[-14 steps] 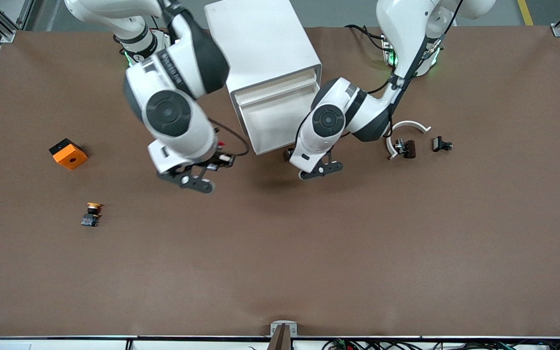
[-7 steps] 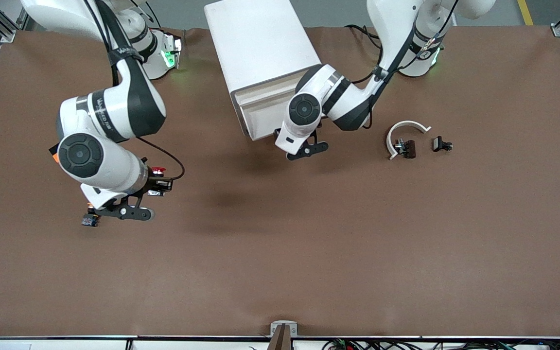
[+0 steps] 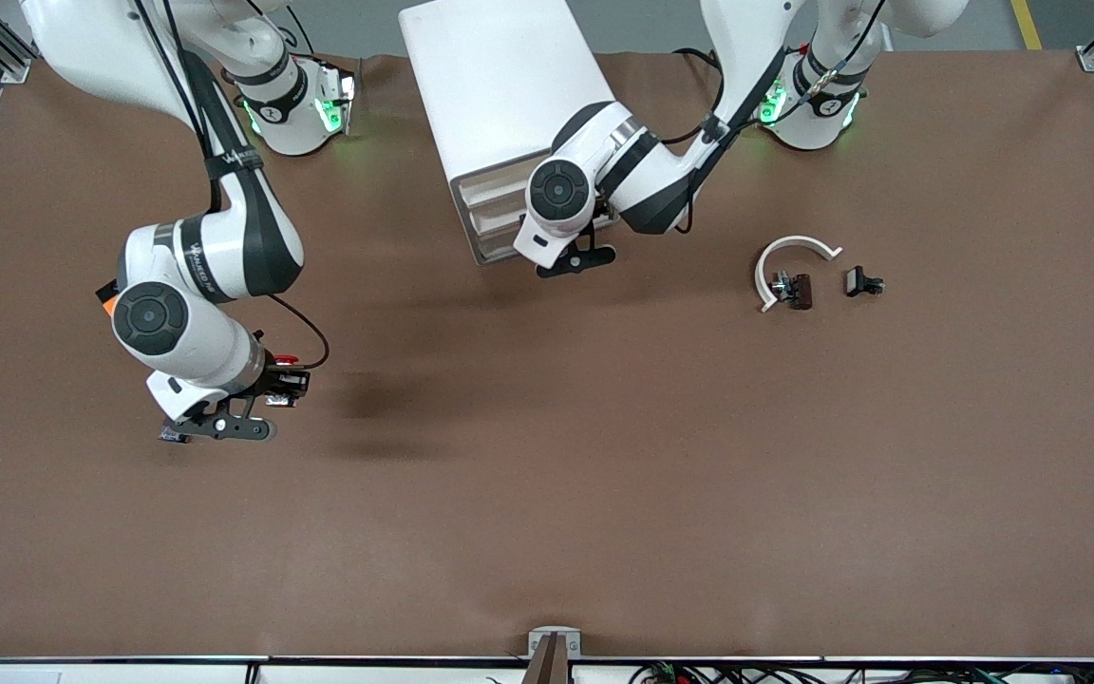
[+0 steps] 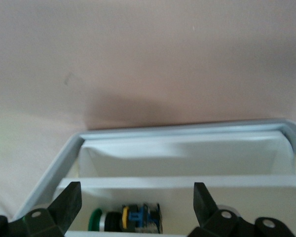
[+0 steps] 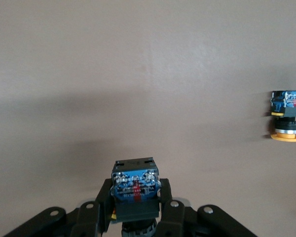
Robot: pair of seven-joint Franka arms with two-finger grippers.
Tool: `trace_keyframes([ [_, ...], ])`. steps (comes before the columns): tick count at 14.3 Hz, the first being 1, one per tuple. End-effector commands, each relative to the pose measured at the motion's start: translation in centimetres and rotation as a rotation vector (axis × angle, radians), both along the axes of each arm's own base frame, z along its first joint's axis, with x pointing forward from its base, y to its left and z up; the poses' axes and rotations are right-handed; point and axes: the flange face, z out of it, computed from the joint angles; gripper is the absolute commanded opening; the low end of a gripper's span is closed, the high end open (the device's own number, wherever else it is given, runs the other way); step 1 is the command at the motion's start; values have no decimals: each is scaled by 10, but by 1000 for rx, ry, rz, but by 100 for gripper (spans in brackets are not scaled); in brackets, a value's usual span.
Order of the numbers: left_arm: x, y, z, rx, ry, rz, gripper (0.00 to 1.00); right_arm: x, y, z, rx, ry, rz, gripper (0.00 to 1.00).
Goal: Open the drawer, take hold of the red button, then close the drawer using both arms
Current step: 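Push the drawer shut with the left gripper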
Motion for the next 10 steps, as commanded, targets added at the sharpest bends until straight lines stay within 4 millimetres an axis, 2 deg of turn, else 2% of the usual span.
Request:
trace_keyframes([
  [1, -16, -9, -5, -2, 55, 15, 100, -10, -21, 8, -11, -14, -6, 0],
  [2, -17, -12, -3, 12, 54, 51, 100, -11, -36, 0, -16, -27, -21, 0],
  [4, -2, -8, 8, 44, 28, 149, 100, -24, -43, -27, -11, -47, -27, 0],
  [5, 18, -6, 21, 36, 6, 201, 100, -35, -49, -45, -4, -62, -34, 0],
  [6, 42, 5, 30, 30, -15, 250, 100, -44, -54, -57, 2, -81, -38, 0],
  [7, 66, 19, 38, 20, -36, 282, 100, -46, -69, -63, 1, -100, -61, 0],
  [8, 93, 37, 50, 16, -72, 306, 100, -47, -78, -68, -2, -102, -75, 0],
  [10, 133, 70, 74, 40, -147, 322, 100, -44, -90, -68, -3, -108, -94, 0],
])
